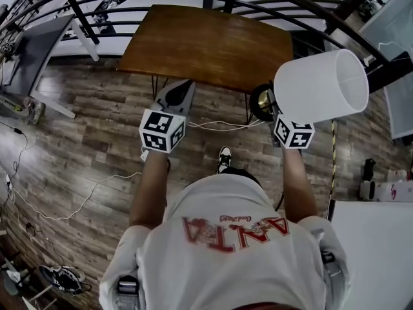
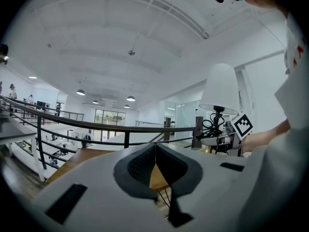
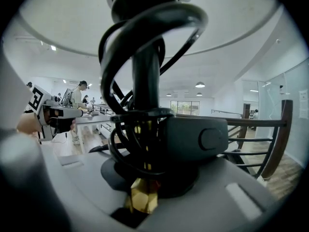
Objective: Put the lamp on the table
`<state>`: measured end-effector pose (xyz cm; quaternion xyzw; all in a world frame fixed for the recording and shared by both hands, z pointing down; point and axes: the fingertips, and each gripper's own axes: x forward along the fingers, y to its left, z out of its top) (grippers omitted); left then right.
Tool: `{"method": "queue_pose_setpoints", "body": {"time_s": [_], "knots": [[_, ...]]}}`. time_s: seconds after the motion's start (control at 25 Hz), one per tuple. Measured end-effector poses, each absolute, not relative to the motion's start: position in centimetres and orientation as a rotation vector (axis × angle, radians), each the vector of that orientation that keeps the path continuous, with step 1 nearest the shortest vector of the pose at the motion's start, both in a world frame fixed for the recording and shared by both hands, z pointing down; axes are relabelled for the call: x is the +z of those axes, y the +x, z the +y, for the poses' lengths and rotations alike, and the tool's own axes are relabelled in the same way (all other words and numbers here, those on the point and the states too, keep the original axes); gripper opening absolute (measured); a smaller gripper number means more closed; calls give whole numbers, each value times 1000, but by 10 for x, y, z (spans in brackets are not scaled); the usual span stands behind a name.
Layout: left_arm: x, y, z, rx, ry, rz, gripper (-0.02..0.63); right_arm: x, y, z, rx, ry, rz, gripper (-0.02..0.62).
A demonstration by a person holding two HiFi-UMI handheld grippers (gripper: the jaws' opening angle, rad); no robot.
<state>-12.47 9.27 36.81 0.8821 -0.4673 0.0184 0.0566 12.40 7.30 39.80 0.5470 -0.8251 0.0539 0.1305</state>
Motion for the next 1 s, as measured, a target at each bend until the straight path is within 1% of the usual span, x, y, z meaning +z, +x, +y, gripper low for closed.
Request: {"method": "queue_pose_setpoints", "body": {"time_s": [0.48, 0.76, 1.0], "knots": [[359, -84, -23, 108, 2637, -1482, 9, 395, 158, -59, 170, 1512, -2449, 72], [367, -44, -101, 135, 2620, -1502, 9, 402, 196, -148, 167, 1485, -2462, 71], [373, -31, -148, 116, 2578, -1558, 9, 408, 219, -208, 164, 1466, -2472, 71]]}}
